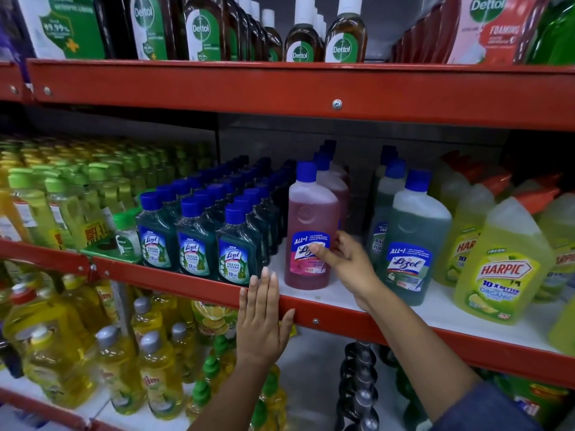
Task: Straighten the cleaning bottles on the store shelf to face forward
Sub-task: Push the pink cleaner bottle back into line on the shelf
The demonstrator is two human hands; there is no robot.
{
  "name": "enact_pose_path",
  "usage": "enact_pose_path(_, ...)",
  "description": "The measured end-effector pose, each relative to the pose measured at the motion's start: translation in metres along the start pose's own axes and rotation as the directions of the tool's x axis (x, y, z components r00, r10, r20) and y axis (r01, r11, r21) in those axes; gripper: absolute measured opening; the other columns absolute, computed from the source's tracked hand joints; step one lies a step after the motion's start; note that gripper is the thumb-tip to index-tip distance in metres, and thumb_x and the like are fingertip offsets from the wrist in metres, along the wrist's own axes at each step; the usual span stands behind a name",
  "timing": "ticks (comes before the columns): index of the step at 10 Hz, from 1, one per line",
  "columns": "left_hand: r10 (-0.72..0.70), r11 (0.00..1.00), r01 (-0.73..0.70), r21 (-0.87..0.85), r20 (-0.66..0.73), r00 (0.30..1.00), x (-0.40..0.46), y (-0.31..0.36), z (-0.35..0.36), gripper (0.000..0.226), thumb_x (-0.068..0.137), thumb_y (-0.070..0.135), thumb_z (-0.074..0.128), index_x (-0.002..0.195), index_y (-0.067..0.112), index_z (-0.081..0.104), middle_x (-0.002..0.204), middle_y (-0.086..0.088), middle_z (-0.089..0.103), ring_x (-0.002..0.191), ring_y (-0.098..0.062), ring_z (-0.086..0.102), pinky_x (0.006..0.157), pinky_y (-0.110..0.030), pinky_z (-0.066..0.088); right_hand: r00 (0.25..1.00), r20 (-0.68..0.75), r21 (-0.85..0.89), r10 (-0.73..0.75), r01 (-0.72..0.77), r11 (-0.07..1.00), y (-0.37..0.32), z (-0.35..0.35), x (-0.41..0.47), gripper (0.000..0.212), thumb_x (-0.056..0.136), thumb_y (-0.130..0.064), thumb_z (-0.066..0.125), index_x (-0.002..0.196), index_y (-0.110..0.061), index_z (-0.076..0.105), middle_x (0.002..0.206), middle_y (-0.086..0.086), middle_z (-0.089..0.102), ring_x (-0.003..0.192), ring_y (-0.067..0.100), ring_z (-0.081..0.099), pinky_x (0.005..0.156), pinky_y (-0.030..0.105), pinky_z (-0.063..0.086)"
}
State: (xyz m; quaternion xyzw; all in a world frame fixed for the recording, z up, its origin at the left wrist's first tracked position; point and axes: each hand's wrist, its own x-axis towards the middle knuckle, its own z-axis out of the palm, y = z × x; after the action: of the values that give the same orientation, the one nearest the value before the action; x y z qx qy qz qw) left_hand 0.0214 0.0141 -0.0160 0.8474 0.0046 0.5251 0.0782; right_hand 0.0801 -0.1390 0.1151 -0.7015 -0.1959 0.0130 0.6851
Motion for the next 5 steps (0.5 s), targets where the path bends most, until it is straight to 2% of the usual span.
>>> enact_pose_path(2, -0.011, 1.0, 0.011, -0.014, 0.021, 1.0, 0.0, 0.0, -0.001, 0.062, 0.103, 0.046, 0.018, 0.154, 0.014, 0.002, 0.164, 0.002, -0.007, 0.152, -0.017, -0.003, 0.123, -0.035, -0.002, 0.998, -0.049, -0.025, -0.029, 0.028, 0.999, 0.001, 0.007, -0.021, 0.043, 0.085, -0.021, 0.072, 0.124, -0.018, 0.057, 0.105, -0.004, 0.071, 0.089, 0.004, 0.07, 0.067, 0.017, 0.058)
enact_pose_path(4, -0.011, 0.999, 0.012, -0.032, 0.03, 0.999, 0.0, 0.0, 0.0, 0.063, 0.103, 0.046, 0.018, 0.154, 0.012, 0.003, 0.164, 0.003, -0.007, 0.152, -0.017, -0.003, 0.123, -0.036, -0.002, 0.994, -0.096, -0.087, -0.059, 0.051, 0.995, 0.002, 0.012, -0.035, 0.05, 0.083, -0.031, 0.074, 0.127, -0.016, 0.057, 0.114, 0.005, 0.072, 0.097, 0.013, 0.072, 0.082, 0.033, 0.061)
enact_pose_path(5, -0.014, 0.999, 0.016, -0.033, 0.046, 0.999, 0.0, -0.001, -0.001, 0.063, 0.103, 0.046, 0.018, 0.154, 0.013, 0.002, 0.164, 0.003, -0.008, 0.152, -0.017, -0.004, 0.123, -0.035, -0.002, 0.991, -0.117, -0.117, -0.063, 0.05, 0.992, 0.001, 0.015, -0.038, 0.052, 0.081, -0.035, 0.074, 0.127, -0.017, 0.057, 0.114, 0.005, 0.073, 0.097, 0.014, 0.072, 0.084, 0.037, 0.062)
